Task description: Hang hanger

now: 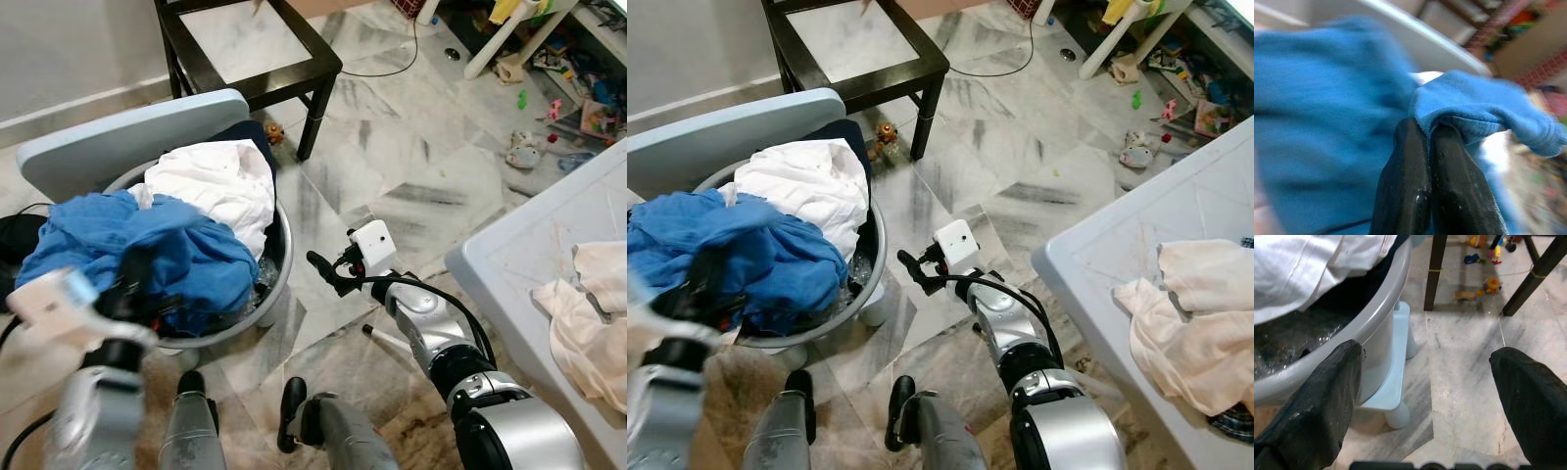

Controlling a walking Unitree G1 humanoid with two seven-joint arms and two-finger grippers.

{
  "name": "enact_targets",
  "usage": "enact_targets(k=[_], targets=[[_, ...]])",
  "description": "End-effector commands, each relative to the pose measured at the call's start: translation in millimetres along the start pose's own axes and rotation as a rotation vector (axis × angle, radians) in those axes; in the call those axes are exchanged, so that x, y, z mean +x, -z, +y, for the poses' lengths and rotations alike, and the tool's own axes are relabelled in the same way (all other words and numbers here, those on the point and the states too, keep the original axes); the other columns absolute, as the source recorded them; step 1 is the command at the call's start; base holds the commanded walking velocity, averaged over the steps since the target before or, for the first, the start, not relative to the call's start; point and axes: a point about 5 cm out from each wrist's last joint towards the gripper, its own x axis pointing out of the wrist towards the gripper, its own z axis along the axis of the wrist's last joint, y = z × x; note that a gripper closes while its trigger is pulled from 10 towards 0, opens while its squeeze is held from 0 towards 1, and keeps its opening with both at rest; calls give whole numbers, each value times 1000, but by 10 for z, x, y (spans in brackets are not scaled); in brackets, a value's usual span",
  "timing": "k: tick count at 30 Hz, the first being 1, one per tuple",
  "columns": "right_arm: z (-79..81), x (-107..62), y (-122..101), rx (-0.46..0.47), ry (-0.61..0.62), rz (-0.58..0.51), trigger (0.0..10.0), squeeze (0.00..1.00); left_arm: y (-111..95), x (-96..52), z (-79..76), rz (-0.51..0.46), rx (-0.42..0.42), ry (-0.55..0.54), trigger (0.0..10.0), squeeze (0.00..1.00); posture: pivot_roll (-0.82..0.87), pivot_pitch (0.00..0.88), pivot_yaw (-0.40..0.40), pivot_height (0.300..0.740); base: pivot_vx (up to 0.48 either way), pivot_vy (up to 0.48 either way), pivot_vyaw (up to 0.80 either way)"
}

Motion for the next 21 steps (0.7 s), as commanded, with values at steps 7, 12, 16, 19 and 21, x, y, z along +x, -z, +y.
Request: enact_targets(k=[7, 12, 16, 19, 21], targets=[[59, -42, 155, 8, -24, 59, 10000, 0, 338, -408, 382, 113, -16, -236, 0, 0, 460, 373, -282, 740, 0, 0, 0], [75, -40, 162, 7, -29, 60, 10000, 0, 374, -380, 345, 132, 7, -214, 4549, 0, 459, 378, -280, 740, 0, 0, 0], [74, -43, 168, 5, -27, 62, 10000, 0, 334, -267, 240, 117, 48, -162, 10000, 0, 452, 373, -275, 740, 0, 0, 0], [63, -49, 172, 5, -22, 62, 10000, 0, 323, -236, 205, 112, 87, -134, 10000, 0, 442, 370, -276, 740, 0, 0, 0], [58, -53, 174, 4, -20, 63, 10000, 0, 320, -224, 186, 112, 106, -118, 10000, 0, 442, 370, -276, 740, 0, 0, 0]])
